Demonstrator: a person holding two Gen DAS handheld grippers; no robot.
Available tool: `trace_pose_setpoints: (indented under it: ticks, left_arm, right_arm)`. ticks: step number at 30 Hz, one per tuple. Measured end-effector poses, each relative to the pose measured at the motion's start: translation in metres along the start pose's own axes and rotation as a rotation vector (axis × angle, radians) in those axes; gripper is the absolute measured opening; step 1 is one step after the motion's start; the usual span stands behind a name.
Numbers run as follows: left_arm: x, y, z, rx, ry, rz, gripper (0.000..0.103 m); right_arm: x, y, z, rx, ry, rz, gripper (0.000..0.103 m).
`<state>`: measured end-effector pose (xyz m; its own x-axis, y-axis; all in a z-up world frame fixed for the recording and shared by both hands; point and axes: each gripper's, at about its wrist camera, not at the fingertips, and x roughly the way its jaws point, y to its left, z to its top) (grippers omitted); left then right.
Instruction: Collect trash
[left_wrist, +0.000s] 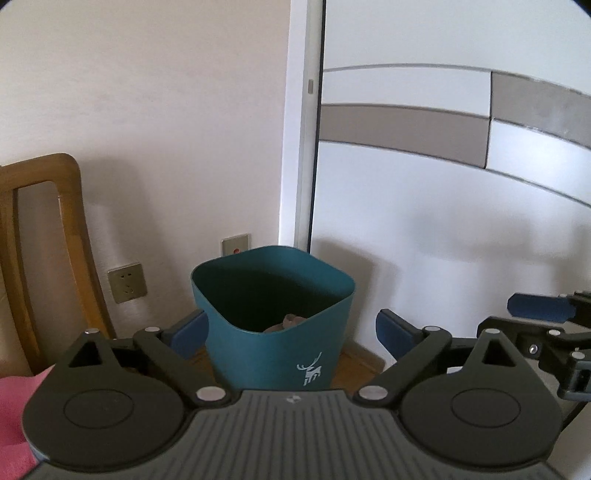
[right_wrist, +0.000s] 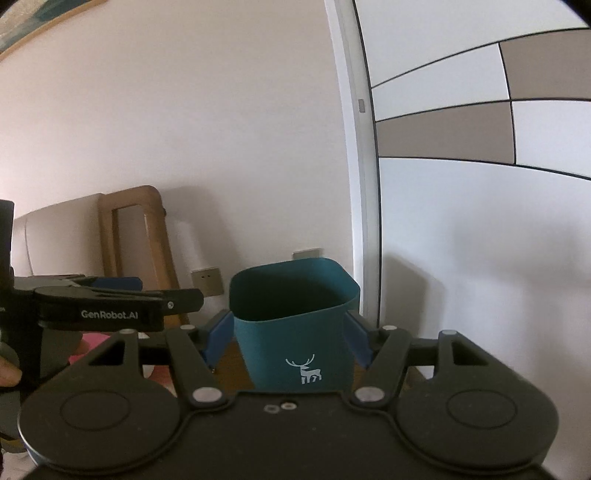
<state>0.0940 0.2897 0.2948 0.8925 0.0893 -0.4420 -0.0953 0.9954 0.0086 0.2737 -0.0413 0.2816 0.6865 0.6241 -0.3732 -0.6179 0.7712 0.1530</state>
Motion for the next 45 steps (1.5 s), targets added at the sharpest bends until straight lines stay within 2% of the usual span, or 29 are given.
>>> trace_pose_setpoints:
  ticks: [8,20,26,32,40,45]
  left_arm:
    - [-0.031,-0.006,-0.014,-0.049,-0.035,-0.029,0.099]
    - [-0.061,-0.017,-0.016,-0.001,-0.071,-0.004,0.099]
    - [-0.067,-0.016,-0.014,-0.033,-0.069,-0.002,0.099]
    - [-0.07,-0.02,-0.01,-0.003,-0.075,0.04,0.099]
    - [-0.079,-0.018,-0.003,-0.002,-0.125,0.048,0.1]
    - [-0.079,-0.019,-0.003,-0.002,-0.114,0.051,0.1]
  right_arm:
    - [-0.028,0.009,-0.008,-0.009,-0.014,0.039,0.065]
    - [-0.051,0.016,-0.003,-0.012,-0.042,0.073,0.066]
    - [-0.054,0.017,0.0,-0.015,-0.048,0.075,0.066]
    - [-0.059,0.017,0.002,-0.01,-0.059,0.074,0.066]
    - [-0.065,0.021,0.003,-0.007,-0.071,0.081,0.066]
    - [-0.069,0.022,0.003,-0.005,-0.071,0.086,0.067]
